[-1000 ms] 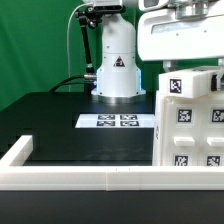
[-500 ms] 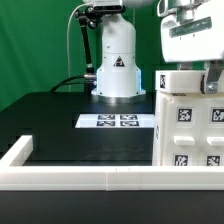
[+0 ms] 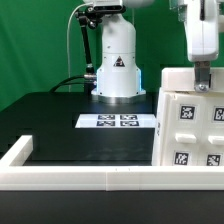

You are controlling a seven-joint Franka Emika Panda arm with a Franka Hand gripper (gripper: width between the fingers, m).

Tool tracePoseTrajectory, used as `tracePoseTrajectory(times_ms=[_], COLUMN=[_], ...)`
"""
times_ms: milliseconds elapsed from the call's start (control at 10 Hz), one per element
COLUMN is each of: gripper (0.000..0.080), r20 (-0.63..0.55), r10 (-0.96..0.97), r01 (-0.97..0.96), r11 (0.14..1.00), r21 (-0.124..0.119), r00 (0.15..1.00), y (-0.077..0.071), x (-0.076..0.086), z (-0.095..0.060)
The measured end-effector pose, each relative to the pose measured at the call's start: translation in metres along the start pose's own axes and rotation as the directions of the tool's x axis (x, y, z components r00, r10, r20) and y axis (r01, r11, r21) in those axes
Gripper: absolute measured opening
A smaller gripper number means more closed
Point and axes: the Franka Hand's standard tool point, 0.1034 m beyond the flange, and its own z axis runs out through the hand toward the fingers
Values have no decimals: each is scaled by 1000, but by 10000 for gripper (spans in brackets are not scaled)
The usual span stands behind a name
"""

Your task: Assemble cabinet

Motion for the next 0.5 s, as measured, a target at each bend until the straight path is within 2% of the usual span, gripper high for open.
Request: tracePoseTrajectory(times_ms=[300,400,500], gripper=[569,725,725], r20=[10,11,12], r10=[3,-6,-25], r01=[-3,6,25], r11=[1000,1000,1000], r21=[-3,-4,-3], r00=[1000,1000,1000], y=[1,1,1], x=[-2,-2,-2], z=[1,1,1])
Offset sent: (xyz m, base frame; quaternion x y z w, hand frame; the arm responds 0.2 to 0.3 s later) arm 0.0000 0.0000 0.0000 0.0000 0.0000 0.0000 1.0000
